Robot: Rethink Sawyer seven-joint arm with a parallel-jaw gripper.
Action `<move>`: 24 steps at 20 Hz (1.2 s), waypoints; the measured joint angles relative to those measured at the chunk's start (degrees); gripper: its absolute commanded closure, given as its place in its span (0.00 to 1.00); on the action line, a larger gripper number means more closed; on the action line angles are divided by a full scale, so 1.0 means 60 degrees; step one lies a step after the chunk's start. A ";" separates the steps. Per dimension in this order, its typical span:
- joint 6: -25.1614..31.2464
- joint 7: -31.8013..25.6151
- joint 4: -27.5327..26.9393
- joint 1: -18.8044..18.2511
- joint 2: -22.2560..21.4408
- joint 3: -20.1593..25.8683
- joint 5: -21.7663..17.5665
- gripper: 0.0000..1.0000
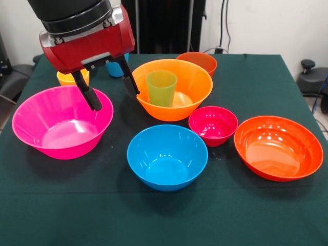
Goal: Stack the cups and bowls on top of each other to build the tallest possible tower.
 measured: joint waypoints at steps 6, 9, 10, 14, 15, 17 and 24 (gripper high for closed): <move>-0.0304 0.0000 -0.0007 -0.0071 0.0435 -0.0001 -0.0030 0.00; -0.0644 0.0000 -0.0011 -0.0113 0.0824 -0.0001 -0.0052 0.00; -0.0715 0.0000 -0.0008 -0.0122 0.0914 -0.0004 -0.0059 0.00; -0.0936 0.0000 -0.0010 -0.0157 0.1334 -0.0007 -0.0085 0.00; -0.0948 0.0000 -0.0012 -0.0159 0.1402 -0.0006 -0.0087 0.00; -0.0948 0.0000 -0.0012 -0.0159 0.1512 -0.0006 -0.0101 0.00; -0.0946 0.0000 0.0054 -0.0178 0.1565 -0.0006 -0.0137 0.00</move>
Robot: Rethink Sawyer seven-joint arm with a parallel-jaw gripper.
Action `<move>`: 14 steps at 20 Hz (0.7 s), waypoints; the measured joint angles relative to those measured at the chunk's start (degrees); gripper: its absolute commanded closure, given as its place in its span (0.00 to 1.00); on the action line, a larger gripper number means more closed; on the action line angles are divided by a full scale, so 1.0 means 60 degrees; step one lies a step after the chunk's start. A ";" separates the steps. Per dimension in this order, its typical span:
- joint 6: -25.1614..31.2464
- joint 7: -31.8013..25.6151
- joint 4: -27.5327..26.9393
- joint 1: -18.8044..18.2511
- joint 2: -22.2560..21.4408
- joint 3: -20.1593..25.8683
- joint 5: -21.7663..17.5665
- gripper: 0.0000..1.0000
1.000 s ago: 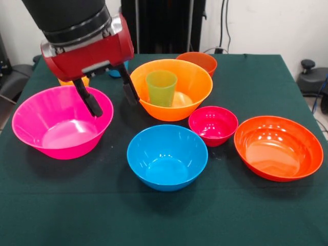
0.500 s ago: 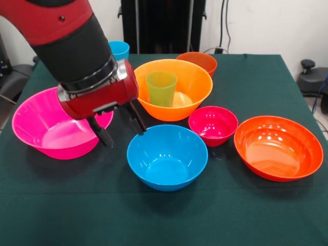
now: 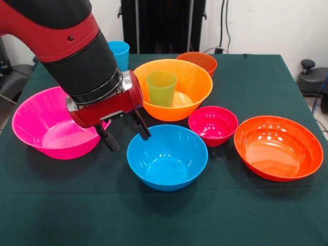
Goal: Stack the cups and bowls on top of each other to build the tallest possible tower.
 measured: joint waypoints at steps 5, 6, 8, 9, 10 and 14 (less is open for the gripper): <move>0.0002 0.0000 0.0314 -0.0119 -0.0302 0.0000 0.0012 0.00; 0.0000 0.0000 0.0401 -0.0161 -0.0396 0.0001 0.0030 0.00; -0.0002 0.0000 0.0738 -0.0326 -0.0798 0.0000 0.0133 0.00; 0.0000 0.0000 0.0804 -0.0360 -0.0893 0.0000 0.0160 0.00; 0.0002 0.0000 0.0894 -0.0407 -0.1019 0.0001 0.0202 0.00; 0.0000 0.0000 0.1199 -0.0618 -0.1572 0.0004 0.0443 0.00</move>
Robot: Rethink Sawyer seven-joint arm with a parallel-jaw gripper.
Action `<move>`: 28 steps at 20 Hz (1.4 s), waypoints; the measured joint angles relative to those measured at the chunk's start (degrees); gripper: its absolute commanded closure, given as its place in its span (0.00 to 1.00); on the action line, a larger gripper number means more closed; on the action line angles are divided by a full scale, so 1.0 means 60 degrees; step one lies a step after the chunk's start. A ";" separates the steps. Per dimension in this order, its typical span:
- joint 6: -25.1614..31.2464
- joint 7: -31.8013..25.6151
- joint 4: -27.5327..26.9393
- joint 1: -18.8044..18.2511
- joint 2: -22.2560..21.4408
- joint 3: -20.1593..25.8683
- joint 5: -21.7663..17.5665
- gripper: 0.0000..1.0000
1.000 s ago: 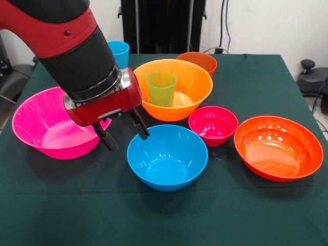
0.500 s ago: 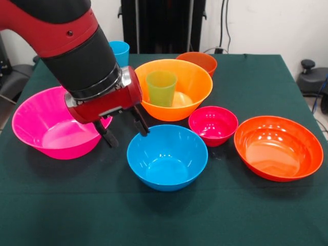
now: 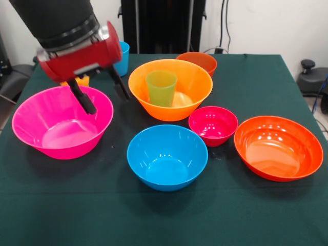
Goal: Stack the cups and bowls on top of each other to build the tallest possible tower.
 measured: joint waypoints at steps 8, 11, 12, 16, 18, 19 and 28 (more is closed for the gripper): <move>0.0000 0.0000 0.0517 -0.0435 -0.0588 0.0003 0.0107 0.00; -0.0004 0.0000 0.0695 -0.0544 -0.0594 0.0000 0.0093 0.00; -0.0026 0.0000 0.0772 -0.0584 -0.0591 0.0000 0.0089 0.00; -0.0336 0.0000 0.1130 -0.0687 -0.0578 0.0000 0.0002 0.00; -0.0500 0.0000 0.1238 -0.0695 -0.0577 -0.0001 -0.0063 0.00; -0.0751 0.0000 0.1372 -0.0693 -0.0570 -0.0001 -0.0146 0.00; -0.2050 0.0000 0.1682 -0.0639 -0.0256 -0.0003 -0.0651 0.00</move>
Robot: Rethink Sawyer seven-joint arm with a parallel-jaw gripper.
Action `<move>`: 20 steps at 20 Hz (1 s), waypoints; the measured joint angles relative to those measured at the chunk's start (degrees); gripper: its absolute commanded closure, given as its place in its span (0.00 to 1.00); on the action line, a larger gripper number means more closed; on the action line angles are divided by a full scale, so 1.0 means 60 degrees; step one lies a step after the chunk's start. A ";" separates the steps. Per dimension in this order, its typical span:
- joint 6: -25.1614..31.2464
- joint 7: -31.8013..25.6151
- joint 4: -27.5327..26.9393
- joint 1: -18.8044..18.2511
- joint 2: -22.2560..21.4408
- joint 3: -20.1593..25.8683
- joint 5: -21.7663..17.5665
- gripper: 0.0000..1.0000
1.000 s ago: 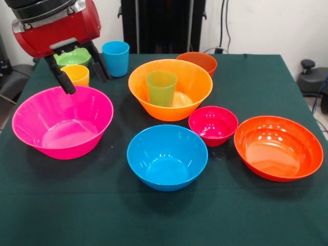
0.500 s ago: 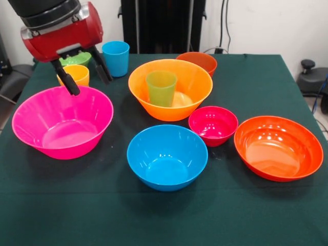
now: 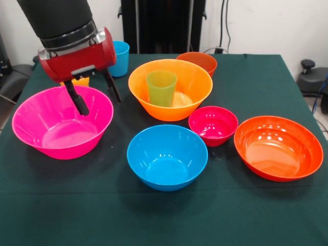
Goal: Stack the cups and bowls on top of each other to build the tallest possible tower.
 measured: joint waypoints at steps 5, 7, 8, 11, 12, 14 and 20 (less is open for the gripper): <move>-0.0388 0.0000 -0.0001 0.0004 0.0309 -0.0003 -0.0238 0.00; -0.0459 0.0000 -0.0011 0.0005 0.0501 -0.0003 -0.0335 0.00; -0.0463 0.0000 -0.0014 0.0006 0.0548 -0.0004 -0.0357 0.00; -0.0465 0.0000 -0.0034 0.0017 0.0817 -0.0003 -0.0477 0.00; -0.0471 0.0000 -0.0039 0.0020 0.0873 -0.0004 -0.0509 0.00; -0.0550 0.0000 -0.0048 0.0035 0.1129 -0.0006 -0.0674 0.00; -0.0811 0.0000 -0.0051 0.0076 0.1550 -0.0006 -0.0914 0.00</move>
